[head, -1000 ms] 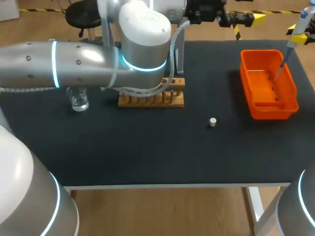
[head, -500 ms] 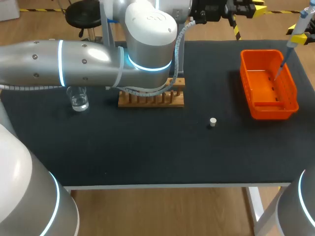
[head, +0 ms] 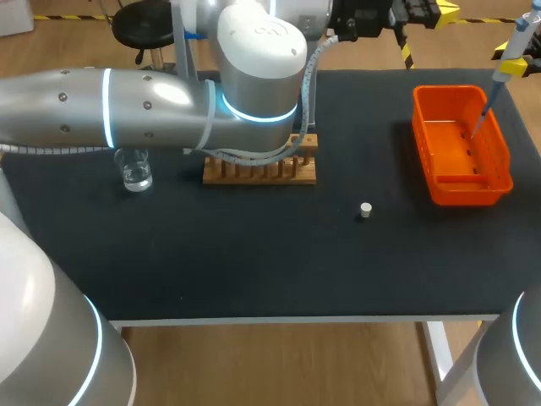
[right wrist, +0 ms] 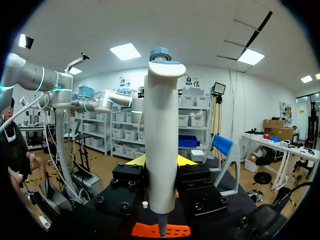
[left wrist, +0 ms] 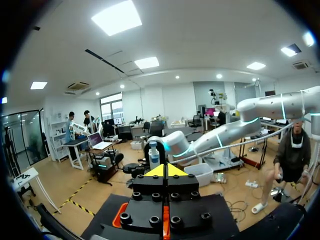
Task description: Invert the test tube, pick up the pipette, mount the tip to pipette, aspirate from beaker and dispense into the tube, eject the tip, return the pipette, and cap with the stopper.
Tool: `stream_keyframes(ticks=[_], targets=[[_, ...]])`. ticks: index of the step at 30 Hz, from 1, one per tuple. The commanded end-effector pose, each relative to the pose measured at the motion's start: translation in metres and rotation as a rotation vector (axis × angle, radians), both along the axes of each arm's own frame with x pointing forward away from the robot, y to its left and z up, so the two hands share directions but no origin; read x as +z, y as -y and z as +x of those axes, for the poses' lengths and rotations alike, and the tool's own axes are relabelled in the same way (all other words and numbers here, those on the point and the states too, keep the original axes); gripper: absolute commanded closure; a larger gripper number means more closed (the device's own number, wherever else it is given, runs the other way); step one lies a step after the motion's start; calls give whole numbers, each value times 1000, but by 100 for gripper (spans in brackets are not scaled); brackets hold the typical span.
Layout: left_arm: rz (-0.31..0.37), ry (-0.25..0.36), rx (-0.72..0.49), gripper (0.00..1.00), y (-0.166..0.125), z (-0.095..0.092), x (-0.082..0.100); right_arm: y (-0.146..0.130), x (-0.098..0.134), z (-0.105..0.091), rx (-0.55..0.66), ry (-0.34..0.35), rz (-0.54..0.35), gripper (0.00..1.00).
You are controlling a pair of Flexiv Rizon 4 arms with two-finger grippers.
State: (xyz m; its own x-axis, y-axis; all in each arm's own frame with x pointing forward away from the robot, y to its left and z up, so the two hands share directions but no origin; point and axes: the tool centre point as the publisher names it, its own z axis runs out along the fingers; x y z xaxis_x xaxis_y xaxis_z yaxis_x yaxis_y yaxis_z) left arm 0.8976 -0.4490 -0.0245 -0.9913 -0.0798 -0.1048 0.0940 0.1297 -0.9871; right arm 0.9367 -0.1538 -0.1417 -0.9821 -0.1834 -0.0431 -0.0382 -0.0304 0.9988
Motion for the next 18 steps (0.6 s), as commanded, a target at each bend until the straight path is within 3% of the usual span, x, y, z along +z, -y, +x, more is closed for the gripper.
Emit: stream_keyframes(ticks=[1, 12, 18], targets=[[-14, 8, 14, 100, 21, 2, -2, 2, 0, 2, 7, 0, -1, 100], [-27, 50, 36, 100, 49, 5, 0, 2, 0, 2, 7, 0, -1, 100], [-47, 34, 60, 100, 63, 8, -2, 2, 0, 2, 7, 0, -1, 100]])
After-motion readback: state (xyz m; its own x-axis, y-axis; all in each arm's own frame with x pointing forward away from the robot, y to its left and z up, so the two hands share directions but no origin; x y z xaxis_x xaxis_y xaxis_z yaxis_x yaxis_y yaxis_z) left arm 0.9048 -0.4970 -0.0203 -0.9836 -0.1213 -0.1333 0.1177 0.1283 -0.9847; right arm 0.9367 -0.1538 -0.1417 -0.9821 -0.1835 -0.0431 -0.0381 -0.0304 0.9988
